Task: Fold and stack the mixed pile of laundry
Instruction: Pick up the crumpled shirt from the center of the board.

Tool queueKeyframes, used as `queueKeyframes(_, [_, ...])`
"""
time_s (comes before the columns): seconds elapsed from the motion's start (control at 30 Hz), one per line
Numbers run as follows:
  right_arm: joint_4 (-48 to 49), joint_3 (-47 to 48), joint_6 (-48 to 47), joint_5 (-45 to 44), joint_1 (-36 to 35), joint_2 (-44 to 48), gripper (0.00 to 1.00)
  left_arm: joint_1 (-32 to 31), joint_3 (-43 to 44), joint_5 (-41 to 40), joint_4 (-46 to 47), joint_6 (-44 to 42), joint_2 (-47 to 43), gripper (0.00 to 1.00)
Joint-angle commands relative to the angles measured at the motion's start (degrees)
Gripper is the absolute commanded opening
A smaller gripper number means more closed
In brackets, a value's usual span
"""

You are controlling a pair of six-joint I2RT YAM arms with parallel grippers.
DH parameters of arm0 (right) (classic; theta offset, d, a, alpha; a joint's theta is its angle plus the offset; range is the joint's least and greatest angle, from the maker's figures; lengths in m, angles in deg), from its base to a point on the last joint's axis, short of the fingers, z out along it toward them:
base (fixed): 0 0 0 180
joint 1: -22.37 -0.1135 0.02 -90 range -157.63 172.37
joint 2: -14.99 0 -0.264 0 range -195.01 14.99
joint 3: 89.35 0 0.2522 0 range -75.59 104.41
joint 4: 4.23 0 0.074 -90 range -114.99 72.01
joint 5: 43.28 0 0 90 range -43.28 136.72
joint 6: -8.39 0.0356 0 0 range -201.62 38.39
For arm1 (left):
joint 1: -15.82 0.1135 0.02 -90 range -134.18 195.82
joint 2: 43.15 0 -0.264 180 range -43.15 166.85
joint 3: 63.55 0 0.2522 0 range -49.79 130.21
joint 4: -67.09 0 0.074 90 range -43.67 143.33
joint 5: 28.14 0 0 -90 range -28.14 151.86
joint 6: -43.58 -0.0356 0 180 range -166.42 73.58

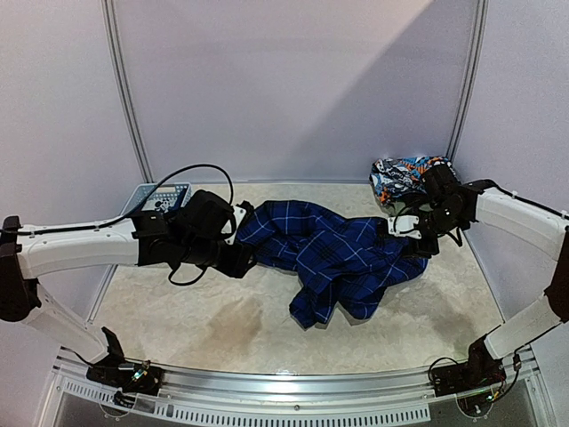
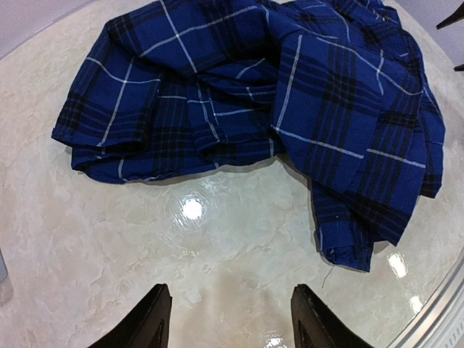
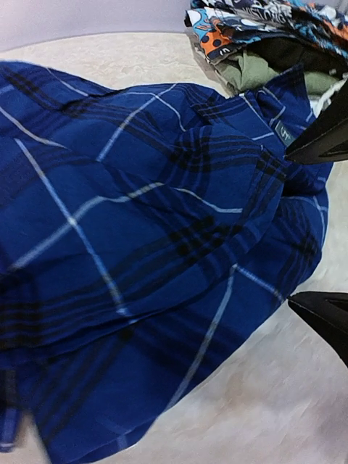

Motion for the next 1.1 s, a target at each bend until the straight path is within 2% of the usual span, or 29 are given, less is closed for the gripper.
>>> queueKeyframes(0.0, [3.7, -2.0, -10.3, -7.7, -0.8, -2.6, 0.61, -1.0, 1.1, 0.8, 0.8, 1.3, 0.4, 0.58])
queueKeyframes(0.3, [11.4, -4.9, -13.9, -10.7, -2.0, -7.3, 0.63, -1.0, -0.9, 0.3, 2.1, 3.1, 0.0, 0.58])
queueKeyframes(0.4, [16.5, -5.9, -12.7, -12.5, -3.0, -8.6, 0.60, -1.0, -1.3, -0.1, 2.1, 3.3, -0.2, 0.58])
queueKeyframes(0.53, [18.5, -4.9, -10.1, -12.1, -4.6, -9.6, 0.44, -1.0, -1.8, -0.5, 2.0, 3.2, -0.4, 0.58])
queueKeyframes(0.67, [17.1, -3.8, -8.8, -12.0, -6.5, -10.0, 0.15, -1.0, -2.2, 0.8, 2.3, 3.1, 0.3, 0.59])
queueKeyframes(0.77, [12.8, -1.1, -7.2, -11.8, -8.3, -9.1, 0.00, -3.4, -1.9, 5.9, 2.9, 1.5, 2.6, 0.61])
queueKeyframes(0.93, [1.5, 10.4, 0.6, -7.0, -9.2, -5.1, 0.00, -13.2, -3.7, 4.2, 8.4, -3.4, 5.1, 0.65])
queueKeyframes(1.07, [-7.4, 22.3, 8.6, -4.9, -9.2, -6.2, 0.00, -17.6, -4.3, 0.8, 14.7, -4.9, 9.1, 0.66])
